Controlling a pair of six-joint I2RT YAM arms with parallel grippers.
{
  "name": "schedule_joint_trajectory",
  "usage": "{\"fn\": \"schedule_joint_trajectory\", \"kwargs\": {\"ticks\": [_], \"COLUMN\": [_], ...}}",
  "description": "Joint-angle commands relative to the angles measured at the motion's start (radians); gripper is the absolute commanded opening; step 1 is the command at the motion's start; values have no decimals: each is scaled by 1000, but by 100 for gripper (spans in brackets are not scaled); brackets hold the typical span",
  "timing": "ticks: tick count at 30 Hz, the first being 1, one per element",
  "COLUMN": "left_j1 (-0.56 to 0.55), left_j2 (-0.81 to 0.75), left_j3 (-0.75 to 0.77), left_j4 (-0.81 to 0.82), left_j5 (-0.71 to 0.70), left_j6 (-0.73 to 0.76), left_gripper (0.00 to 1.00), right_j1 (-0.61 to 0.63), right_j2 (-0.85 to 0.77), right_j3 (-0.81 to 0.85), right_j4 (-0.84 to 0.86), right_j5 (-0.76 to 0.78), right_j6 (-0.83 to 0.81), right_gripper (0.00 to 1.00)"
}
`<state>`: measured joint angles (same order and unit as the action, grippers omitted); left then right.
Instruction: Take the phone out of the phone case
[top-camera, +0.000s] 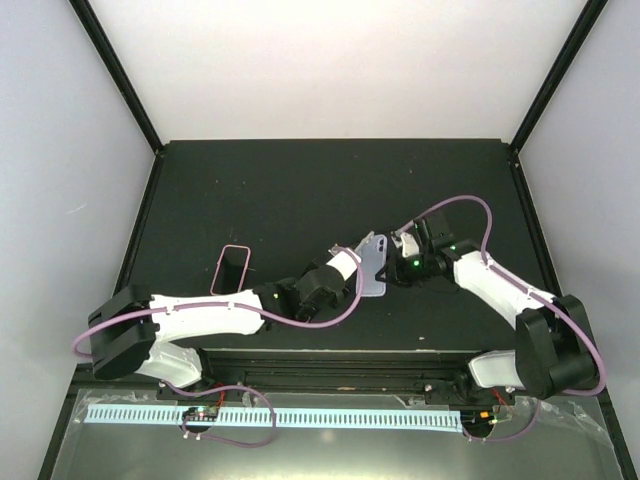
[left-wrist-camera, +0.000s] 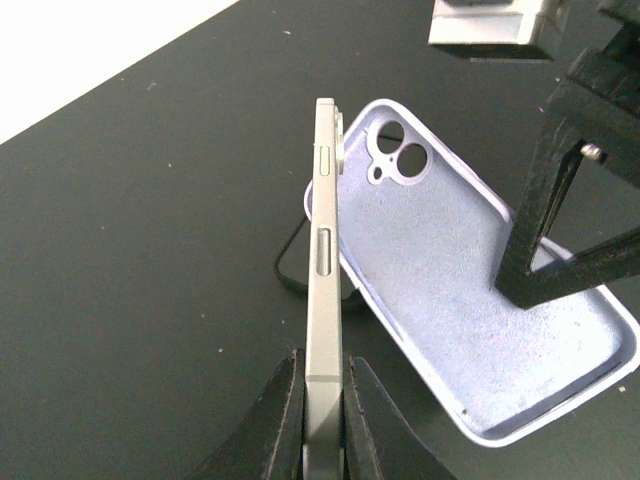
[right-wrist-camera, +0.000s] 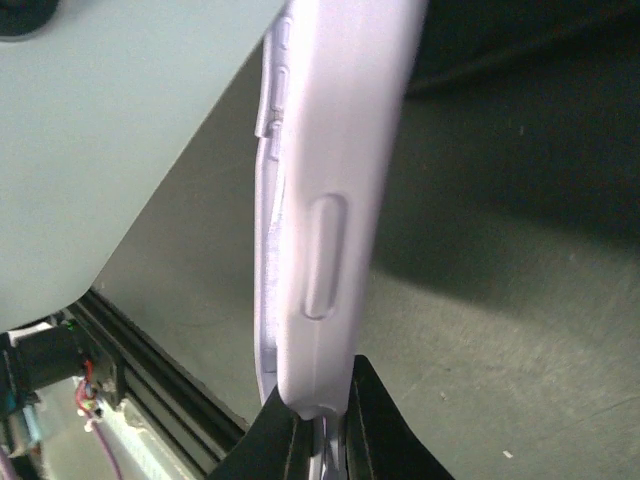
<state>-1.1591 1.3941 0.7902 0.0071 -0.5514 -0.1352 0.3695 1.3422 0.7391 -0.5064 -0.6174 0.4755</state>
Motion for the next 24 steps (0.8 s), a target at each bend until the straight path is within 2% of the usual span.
{"fn": "schedule_joint_trajectory", "kwargs": {"ticks": [1, 4, 7, 10, 16, 18, 21, 22, 24], "left_j1": [37, 43, 67, 110, 189, 193, 194, 196, 194], "left_j2": [6, 55, 52, 1, -96, -98, -36, 2, 92], "left_j3": [42, 98, 101, 51, -61, -57, 8, 46, 180], "left_j4": [-11, -52, -26, 43, 200, 195, 101, 54, -173], "left_j5": [-88, -167, -157, -66, 202, 169, 40, 3, -128], "left_j6": [40, 96, 101, 70, 46, 47, 73, 91, 64], "left_gripper": [1, 2, 1, 2, 1, 2, 1, 2, 2], "right_j1": [-19, -48, -81, -121, -156, -159, -161, -162, -166], "right_j2": [-16, -6, -3, 1, -40, -54, -73, -77, -80], "right_j3": [131, 172, 172, 167, 136, 135, 138, 139, 138], "right_j4": [-51, -102, -116, -115, -50, -37, -26, -23, -21], "right_j5": [79, 107, 186, 216, 290, 307, 315, 317, 317], "right_j6": [-163, -237, -295, -358, -394, -395, -400, -401, -403], "right_gripper": [1, 1, 1, 1, 1, 1, 1, 1, 1]}}
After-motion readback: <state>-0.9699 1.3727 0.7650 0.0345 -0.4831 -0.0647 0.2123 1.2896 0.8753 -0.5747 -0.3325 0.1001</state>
